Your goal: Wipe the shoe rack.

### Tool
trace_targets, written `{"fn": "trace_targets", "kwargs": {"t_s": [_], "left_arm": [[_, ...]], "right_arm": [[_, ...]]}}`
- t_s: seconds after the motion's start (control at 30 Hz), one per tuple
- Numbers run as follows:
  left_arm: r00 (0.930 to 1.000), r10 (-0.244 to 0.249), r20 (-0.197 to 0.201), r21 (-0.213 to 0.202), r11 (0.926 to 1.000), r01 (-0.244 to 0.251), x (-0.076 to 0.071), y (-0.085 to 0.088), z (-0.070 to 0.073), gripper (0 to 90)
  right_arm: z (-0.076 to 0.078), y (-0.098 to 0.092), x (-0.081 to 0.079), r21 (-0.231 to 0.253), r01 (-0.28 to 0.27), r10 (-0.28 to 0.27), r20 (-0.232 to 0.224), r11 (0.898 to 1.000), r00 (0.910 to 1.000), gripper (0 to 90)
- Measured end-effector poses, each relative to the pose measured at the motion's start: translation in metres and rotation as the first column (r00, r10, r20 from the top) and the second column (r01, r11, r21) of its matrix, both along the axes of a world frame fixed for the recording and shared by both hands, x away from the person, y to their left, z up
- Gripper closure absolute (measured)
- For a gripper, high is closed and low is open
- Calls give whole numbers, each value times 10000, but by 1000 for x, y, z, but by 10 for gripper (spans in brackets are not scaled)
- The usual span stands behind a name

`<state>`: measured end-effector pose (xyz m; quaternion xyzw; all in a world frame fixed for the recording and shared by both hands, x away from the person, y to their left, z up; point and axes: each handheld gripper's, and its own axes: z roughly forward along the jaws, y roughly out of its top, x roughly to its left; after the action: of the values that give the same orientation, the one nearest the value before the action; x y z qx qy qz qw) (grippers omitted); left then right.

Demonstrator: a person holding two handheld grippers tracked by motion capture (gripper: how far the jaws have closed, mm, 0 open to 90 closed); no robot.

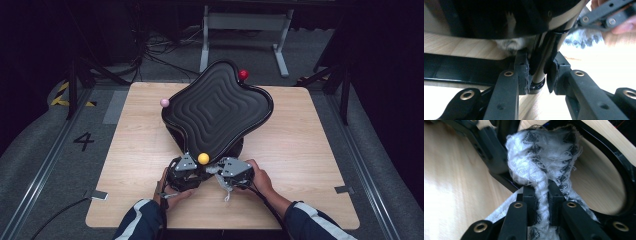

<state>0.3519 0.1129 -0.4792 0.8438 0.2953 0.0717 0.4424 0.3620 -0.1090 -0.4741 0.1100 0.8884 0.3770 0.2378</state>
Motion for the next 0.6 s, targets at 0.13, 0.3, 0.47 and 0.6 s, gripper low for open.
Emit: {"fn": "trace_targets", "kwargs": {"t_s": [0.13,0.3,0.47,0.6], "left_arm": [[10000,-3,-18,-11,10000,3,0,0,0,718],[10000,-7,-21,0,10000,7,0,0,0,718],[10000,-17,-27,16,10000,17,0,0,0,718],[10000,-29,-30,11,10000,29,1,1,0,717]], "right_arm": [[1,-11,11,-6,559,-559,52,9984,9984,812],[0,-27,26,-129,1276,-1272,292,9917,9915,813],[0,-41,38,253,1925,-1923,-95,9810,9813,813],[0,-32,29,120,1423,-1423,-8,9897,9898,813]]}}
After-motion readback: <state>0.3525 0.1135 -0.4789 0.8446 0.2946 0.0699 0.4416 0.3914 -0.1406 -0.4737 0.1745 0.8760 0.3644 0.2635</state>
